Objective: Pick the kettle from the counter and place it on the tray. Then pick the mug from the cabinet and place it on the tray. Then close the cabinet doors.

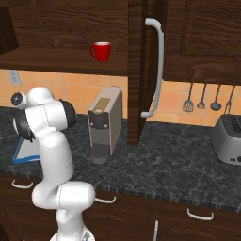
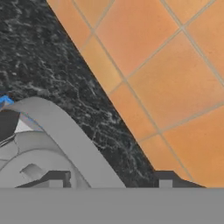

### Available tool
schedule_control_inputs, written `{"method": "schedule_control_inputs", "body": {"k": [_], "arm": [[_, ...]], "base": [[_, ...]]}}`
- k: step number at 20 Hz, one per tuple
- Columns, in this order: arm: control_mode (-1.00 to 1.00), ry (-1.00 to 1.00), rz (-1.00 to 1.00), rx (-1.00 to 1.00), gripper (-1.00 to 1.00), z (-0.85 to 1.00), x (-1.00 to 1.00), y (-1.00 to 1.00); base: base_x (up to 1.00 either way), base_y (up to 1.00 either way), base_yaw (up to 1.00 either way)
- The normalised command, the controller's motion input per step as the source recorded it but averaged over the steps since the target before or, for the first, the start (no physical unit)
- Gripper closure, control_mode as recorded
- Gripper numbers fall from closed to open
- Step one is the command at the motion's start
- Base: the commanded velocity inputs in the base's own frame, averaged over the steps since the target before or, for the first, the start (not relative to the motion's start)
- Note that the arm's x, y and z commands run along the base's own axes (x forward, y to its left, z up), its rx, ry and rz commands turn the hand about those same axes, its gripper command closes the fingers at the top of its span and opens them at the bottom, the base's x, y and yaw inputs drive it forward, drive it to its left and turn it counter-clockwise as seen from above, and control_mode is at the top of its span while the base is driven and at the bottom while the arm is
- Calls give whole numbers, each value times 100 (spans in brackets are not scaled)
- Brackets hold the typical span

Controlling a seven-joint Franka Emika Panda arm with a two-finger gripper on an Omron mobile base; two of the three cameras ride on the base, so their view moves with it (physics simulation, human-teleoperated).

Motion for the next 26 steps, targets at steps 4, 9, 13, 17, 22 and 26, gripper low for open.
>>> {"method": "schedule_control_inputs", "body": {"k": [4,9,13,17,22,26], "arm": [[-100,0,0,3,-100,-9,-24,0],[-100,-4,0,1,-100,20,-33,0],[-100,-13,0,0,-100,66,-48,-12],[-100,-3,0,7,-100,69,-62,-27],[-100,0,-4,16,-100,38,-60,-47],[-100,-1,-10,26,-100,20,-46,-82]], "base": [[0,0,0],[0,0,0],[0,0,0],[0,0,0],[0,0,0],[0,0,0]]}}
